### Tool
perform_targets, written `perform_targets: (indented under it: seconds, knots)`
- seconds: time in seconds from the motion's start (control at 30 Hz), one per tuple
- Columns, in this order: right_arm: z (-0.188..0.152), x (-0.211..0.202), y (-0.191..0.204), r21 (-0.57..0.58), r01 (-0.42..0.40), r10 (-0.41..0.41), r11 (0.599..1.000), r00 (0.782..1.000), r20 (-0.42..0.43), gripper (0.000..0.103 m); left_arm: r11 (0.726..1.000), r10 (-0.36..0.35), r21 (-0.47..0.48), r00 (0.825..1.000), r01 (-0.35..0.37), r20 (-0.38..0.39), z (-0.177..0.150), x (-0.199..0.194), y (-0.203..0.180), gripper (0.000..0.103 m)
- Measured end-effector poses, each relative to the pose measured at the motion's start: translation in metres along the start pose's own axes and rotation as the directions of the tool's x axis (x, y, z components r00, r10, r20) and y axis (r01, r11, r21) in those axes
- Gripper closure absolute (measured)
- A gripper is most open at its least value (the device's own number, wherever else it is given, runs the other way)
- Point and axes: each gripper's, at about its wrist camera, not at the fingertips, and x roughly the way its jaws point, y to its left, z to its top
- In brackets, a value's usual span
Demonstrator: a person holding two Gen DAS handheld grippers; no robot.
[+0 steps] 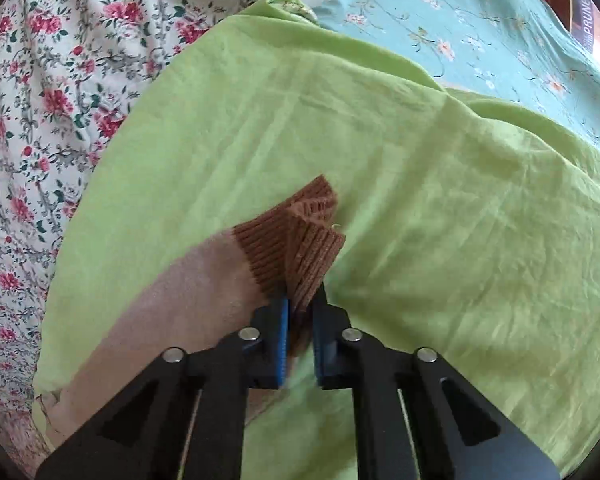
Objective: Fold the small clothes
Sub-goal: 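Grasp a brown sleeve cuff with the right gripper and fold it across the body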
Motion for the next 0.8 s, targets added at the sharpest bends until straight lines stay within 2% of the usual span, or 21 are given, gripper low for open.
perform_targets:
  seconds: [0.07, 0.17, 0.23, 0.3, 0.33, 0.4, 0.53, 0.57, 0.7, 0.77, 0.8]
  knots:
    - [-0.01, -0.017, 0.031, -0.088, -0.041, 0.043, 0.995, 0.999, 0.024, 0.093, 1.0, -0.006, -0.002, 1.0, 0.006, 0.007, 0.001, 0.0, 0.001, 0.006]
    - [-0.038, -0.045, 0.082, -0.194, -0.139, 0.141, 0.971, 0.99, -0.001, 0.093, 0.999, -0.03, -0.013, 0.999, 0.031, 0.01, 0.004, 0.002, 0.004, 0.006]
    - [-0.063, -0.063, 0.118, -0.264, -0.208, 0.206, 0.942, 0.978, -0.032, 0.093, 0.999, -0.047, -0.018, 0.999, 0.047, 0.012, 0.006, 0.004, 0.006, 0.006]
    - [-0.101, -0.079, 0.153, -0.31, -0.304, 0.288, 0.901, 0.953, -0.097, 0.093, 0.997, -0.068, -0.023, 0.998, 0.068, 0.015, 0.008, 0.006, 0.007, 0.006]
    - [-0.125, -0.084, 0.178, -0.331, -0.364, 0.333, 0.87, 0.931, -0.147, 0.093, 0.997, -0.078, -0.025, 0.997, 0.079, 0.018, 0.009, 0.006, 0.008, 0.006]
    - [-0.16, -0.087, 0.212, -0.343, -0.433, 0.38, 0.833, 0.9, -0.214, 0.093, 0.995, -0.1, -0.028, 0.995, 0.1, 0.026, 0.011, 0.007, 0.01, 0.006]
    - [-0.24, -0.078, 0.296, -0.347, -0.596, 0.46, 0.724, 0.792, -0.402, 0.093, 0.99, -0.137, -0.032, 0.989, 0.139, 0.054, 0.018, 0.005, 0.018, 0.006]
    - [-0.263, -0.074, 0.319, -0.347, -0.631, 0.468, 0.694, 0.761, -0.449, 0.093, 0.987, -0.152, -0.036, 0.986, 0.154, 0.063, 0.02, 0.004, 0.021, 0.006]
    - [-0.338, -0.053, 0.388, -0.357, -0.705, 0.447, 0.613, 0.682, -0.579, 0.093, 0.98, -0.189, -0.052, 0.979, 0.193, 0.082, 0.026, 0.003, 0.031, 0.006]
    - [-0.374, -0.035, 0.417, -0.354, -0.719, 0.416, 0.598, 0.656, -0.63, 0.093, 0.975, -0.207, -0.06, 0.974, 0.213, 0.088, 0.03, 0.004, 0.036, 0.006]
    - [-0.385, -0.034, 0.414, -0.349, -0.722, 0.409, 0.597, 0.648, -0.642, 0.093, 0.972, -0.22, -0.064, 0.971, 0.226, 0.092, 0.033, 0.005, 0.038, 0.006]
